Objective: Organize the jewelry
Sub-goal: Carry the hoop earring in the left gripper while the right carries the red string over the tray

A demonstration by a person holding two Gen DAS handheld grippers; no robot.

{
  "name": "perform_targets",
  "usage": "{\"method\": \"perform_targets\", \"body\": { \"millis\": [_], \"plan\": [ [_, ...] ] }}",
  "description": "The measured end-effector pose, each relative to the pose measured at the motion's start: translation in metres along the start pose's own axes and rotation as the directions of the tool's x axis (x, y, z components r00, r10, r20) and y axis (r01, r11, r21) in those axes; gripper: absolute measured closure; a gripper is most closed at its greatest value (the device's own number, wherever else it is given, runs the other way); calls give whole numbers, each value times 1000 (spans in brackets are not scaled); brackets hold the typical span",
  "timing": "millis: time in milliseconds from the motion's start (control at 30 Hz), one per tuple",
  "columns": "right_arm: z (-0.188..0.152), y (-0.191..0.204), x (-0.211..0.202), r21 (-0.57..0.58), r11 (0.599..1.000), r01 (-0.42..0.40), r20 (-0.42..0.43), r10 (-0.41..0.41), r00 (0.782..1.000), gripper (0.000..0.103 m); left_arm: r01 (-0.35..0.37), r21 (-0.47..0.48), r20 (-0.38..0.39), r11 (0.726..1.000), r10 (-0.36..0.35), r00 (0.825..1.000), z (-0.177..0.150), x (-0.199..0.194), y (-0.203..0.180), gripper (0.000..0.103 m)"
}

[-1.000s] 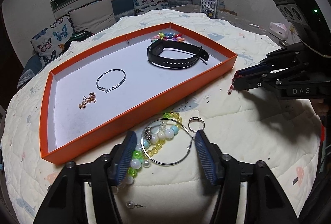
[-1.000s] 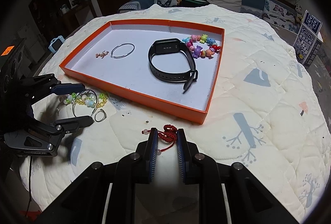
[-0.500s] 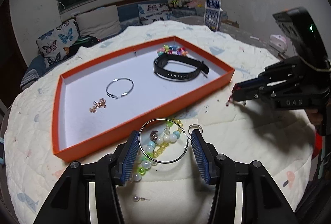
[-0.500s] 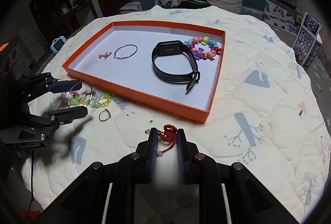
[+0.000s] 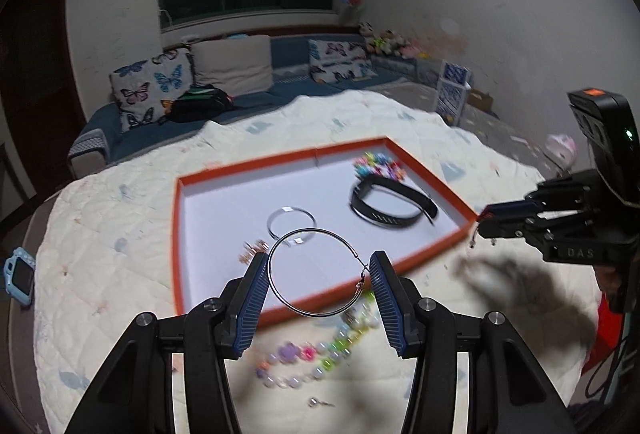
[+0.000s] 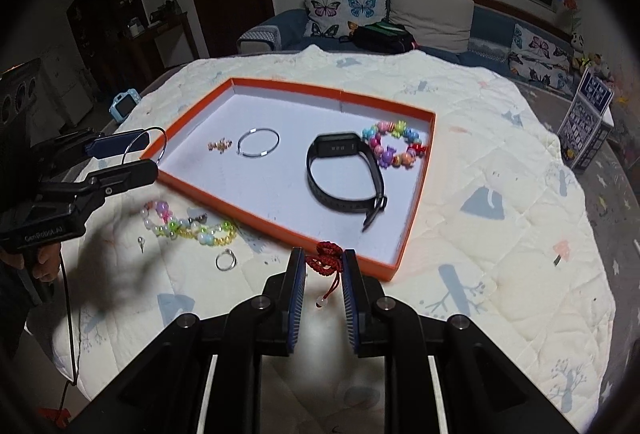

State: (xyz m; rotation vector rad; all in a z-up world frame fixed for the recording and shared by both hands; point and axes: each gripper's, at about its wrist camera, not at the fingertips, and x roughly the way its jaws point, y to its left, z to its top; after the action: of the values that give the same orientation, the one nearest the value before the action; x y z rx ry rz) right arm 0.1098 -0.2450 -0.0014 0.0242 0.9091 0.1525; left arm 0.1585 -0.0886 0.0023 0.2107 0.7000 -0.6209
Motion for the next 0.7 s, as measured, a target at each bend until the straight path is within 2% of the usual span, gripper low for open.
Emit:
{"method": "perform_targets", "body": {
  "millis": [300, 700],
  "plan": [
    [32, 0, 0, -16, 1000, 1, 58, 0, 998, 82, -44, -64, 29, 997, 46, 999, 32, 7, 28, 49],
    [38, 3, 17, -16, 1000, -7, 42, 8, 999, 82, -64, -115, 25, 991, 67, 997, 44, 33, 44, 49]
  ]
}}
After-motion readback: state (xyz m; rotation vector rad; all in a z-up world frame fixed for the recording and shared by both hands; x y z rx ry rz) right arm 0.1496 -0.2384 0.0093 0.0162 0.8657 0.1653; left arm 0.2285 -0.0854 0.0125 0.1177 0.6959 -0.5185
